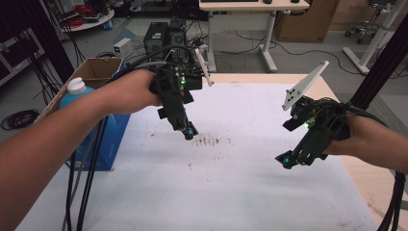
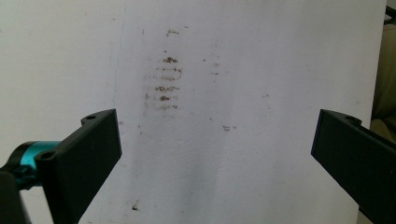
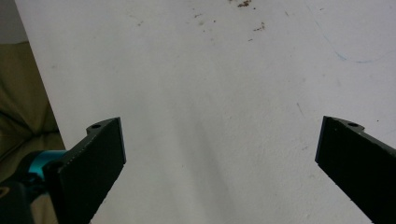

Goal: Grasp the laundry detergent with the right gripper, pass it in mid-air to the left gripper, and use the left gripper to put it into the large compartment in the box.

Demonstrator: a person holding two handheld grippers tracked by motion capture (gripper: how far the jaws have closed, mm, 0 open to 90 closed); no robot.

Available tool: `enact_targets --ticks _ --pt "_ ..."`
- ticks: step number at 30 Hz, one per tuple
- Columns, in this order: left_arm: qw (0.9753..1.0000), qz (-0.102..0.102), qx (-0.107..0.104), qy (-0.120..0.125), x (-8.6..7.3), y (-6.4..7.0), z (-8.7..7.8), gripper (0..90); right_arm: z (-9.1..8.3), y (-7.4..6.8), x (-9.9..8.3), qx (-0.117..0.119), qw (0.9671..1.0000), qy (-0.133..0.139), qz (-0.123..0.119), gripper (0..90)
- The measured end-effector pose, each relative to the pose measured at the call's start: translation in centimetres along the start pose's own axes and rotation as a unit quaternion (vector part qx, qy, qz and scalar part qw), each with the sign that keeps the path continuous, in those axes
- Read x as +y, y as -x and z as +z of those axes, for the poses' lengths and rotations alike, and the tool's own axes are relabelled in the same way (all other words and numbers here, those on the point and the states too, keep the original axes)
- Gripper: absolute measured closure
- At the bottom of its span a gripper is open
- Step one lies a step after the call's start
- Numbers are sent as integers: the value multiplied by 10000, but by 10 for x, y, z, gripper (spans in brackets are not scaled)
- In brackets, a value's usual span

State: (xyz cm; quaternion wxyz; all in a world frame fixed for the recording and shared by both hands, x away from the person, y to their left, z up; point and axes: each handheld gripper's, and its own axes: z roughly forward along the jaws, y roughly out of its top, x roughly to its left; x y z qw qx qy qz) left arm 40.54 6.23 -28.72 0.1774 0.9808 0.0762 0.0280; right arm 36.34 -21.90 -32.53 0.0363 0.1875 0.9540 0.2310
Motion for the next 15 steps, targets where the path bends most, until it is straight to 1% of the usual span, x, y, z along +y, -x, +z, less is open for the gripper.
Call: enact_targets --ticks 5,9,15 --pt "10000 -49 -17 2 0 -1 2 16 2 0 0 9 10000 8 12 8" --pt "10000 -7 -45 -43 0 -1 3 16 3 0 1 15 10000 16 -7 8" --pt "10000 -36 -56 -33 -1 -1 3 16 2 0 1 -1 10000 20 1 8"
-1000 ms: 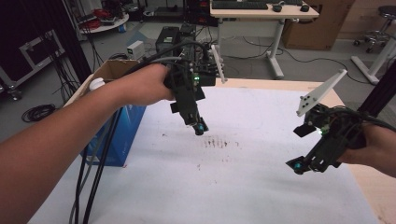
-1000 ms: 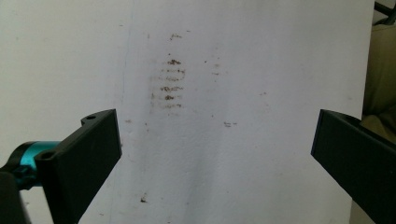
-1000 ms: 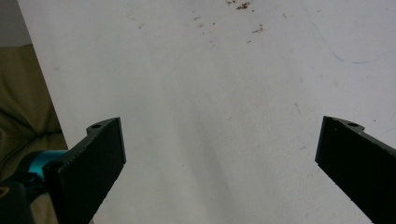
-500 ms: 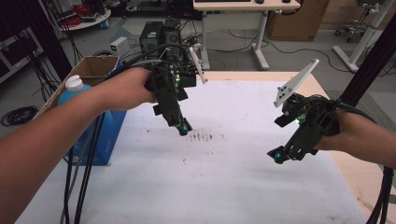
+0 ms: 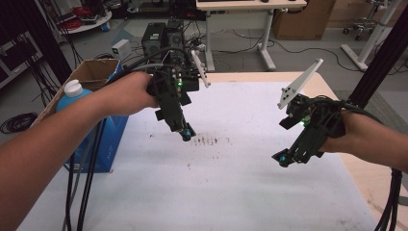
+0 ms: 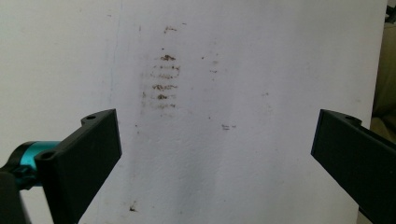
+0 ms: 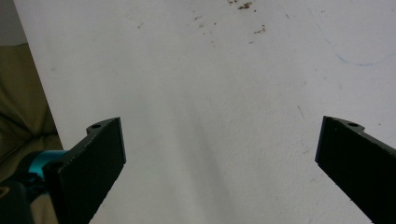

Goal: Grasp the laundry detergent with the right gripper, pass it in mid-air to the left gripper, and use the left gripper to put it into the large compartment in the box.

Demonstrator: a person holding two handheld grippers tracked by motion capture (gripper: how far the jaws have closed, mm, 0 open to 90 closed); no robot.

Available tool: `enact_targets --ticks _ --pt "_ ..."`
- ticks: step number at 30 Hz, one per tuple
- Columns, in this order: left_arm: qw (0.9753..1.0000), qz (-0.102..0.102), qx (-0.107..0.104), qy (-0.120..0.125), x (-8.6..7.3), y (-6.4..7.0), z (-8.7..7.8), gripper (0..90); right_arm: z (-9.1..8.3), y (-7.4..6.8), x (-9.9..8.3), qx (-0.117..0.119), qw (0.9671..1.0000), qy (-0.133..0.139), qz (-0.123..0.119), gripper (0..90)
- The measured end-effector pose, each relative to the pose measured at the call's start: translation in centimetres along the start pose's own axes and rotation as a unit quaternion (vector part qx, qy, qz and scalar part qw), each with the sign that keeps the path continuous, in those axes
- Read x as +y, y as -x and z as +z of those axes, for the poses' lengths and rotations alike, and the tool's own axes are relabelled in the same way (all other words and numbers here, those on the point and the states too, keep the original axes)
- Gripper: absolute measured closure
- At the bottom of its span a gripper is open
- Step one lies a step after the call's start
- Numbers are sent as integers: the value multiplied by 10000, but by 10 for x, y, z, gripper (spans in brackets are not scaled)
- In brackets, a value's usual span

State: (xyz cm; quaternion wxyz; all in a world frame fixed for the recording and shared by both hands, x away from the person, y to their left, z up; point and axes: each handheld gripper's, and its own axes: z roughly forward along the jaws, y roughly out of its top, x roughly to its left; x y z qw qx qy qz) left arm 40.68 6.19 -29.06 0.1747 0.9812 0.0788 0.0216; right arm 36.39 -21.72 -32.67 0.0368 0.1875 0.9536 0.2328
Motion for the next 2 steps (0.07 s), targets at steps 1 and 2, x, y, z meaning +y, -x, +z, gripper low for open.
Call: enact_targets --ticks 1,2 --pt "10000 -21 1 26 0 0 0 16 0 0 0 -10 10000 15 13 8" --pt "10000 -21 16 42 -1 -1 -1 16 0 0 0 -9 10000 22 16 8"
